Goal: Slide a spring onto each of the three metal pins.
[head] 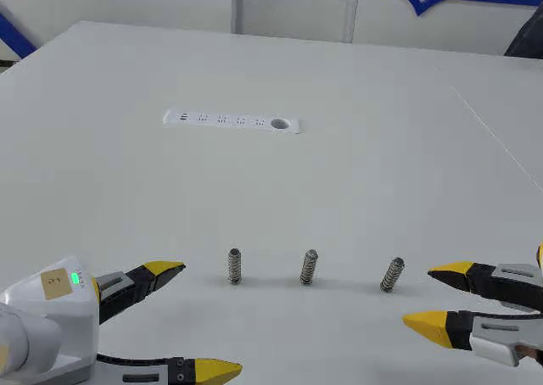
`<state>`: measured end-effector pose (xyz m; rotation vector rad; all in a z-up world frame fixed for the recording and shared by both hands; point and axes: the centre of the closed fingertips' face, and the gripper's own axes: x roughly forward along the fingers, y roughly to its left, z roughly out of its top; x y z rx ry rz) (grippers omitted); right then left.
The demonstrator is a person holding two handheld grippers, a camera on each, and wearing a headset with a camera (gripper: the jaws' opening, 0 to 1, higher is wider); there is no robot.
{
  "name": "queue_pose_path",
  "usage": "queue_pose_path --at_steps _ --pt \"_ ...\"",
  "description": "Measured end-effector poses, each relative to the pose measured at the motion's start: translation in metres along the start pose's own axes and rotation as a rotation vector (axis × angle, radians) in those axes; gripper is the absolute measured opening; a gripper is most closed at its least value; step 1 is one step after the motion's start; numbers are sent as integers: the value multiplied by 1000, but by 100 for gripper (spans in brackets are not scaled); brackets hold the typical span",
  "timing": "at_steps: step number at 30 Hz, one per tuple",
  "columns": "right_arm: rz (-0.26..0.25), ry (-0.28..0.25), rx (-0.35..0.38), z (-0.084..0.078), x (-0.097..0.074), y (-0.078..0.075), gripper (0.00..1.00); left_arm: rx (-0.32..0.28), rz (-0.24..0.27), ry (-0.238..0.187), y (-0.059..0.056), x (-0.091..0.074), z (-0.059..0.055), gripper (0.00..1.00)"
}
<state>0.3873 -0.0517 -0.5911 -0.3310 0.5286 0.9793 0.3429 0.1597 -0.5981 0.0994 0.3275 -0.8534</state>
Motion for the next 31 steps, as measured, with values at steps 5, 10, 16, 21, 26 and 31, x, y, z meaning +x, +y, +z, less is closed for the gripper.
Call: queue_pose_path --at_steps 5,10,16,21,26,31 --pt "17 5 -29 -8 -1 -1 54 -4 3 4 0 -1 -2 85" --pt "23 -2 -38 -13 -3 -3 57 -11 8 5 1 -1 -3 85" --pt "44 -3 -60 -17 -4 0 62 -19 11 0 2 0 -4 85" --pt "40 -3 -60 -19 -5 0 65 -26 14 -4 3 1 -6 85" --pt "31 0 -52 -23 -5 0 66 -30 14 -9 5 1 -7 85" --pt "17 -6 -41 -22 -6 -1 67 -32 11 -15 5 3 -7 85"
